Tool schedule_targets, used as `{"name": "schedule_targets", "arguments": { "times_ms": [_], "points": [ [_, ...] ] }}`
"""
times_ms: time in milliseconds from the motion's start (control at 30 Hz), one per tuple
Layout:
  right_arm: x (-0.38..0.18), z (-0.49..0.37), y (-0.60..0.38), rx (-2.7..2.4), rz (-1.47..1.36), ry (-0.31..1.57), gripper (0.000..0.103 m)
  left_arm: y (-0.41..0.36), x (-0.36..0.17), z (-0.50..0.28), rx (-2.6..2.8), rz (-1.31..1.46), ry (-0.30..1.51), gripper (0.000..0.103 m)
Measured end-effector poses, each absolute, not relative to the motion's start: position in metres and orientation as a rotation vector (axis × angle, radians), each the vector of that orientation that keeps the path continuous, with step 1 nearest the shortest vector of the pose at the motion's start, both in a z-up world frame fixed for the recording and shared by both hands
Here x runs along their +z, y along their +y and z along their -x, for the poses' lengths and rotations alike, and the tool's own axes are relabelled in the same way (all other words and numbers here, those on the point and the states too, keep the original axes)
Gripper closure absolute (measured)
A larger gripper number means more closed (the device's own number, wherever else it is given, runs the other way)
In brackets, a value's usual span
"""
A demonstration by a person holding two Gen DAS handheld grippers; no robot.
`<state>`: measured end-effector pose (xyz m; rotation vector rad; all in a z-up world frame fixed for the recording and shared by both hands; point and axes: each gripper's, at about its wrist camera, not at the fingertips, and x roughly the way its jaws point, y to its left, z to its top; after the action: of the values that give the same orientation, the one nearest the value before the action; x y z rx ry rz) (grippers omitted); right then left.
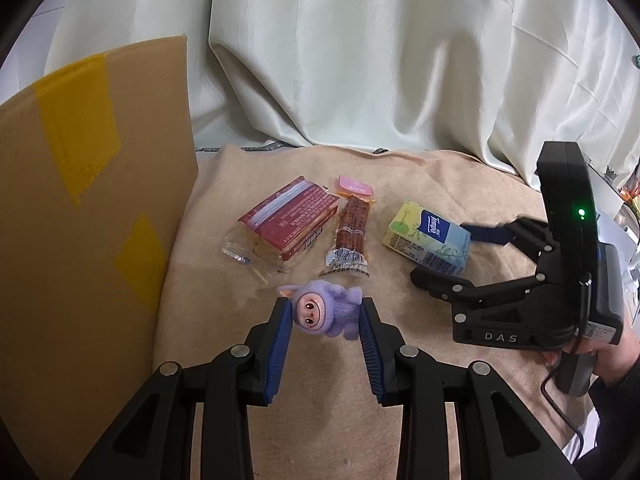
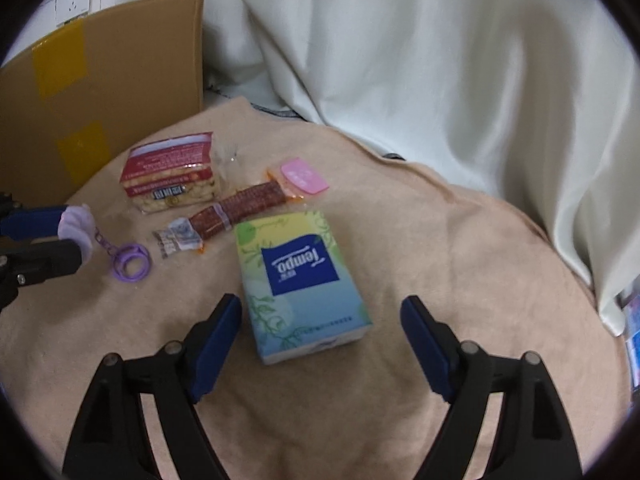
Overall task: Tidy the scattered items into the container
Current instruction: 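Lift the plush and tissue pack and carry both toward the box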
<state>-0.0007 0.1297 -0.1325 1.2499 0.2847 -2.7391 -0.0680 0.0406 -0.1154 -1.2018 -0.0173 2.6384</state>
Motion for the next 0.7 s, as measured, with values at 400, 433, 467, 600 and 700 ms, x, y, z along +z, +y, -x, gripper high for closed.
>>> {"name": "schedule_targets", "arguments": {
  "times_ms": [400, 433, 467, 600, 700],
  "points": [
    [-0.097, -0.020, 0.138, -2.762, -1.151, 0.013, 0.044, 0.044, -0.100, 0.065, 2.692, 1.103, 0.007, 0.068],
    [-0.091, -0.023, 0.140, -2.777, -1.134, -0.010, 0.044, 0.046, -0.097, 0.063, 2.702, 1.084, 0.020, 0.068],
    [-0.086, -0.027, 0.142, -2.796, -1.129, -0.034, 0.044, 0.048, -0.091, 0.059, 2.717, 1.053, 0.038, 0.068],
    [-0.069, -0.042, 0.152, -2.866, -1.081, -0.105, 0.044, 0.053, -0.071, 0.051, 2.774, 0.983, 0.090, 0.068],
    [-0.056, -0.050, 0.160, -2.903, -1.040, -0.159, 0.044, 0.055, -0.059, 0.047, 2.825, 0.948, 0.107, 0.068]
  ]
}}
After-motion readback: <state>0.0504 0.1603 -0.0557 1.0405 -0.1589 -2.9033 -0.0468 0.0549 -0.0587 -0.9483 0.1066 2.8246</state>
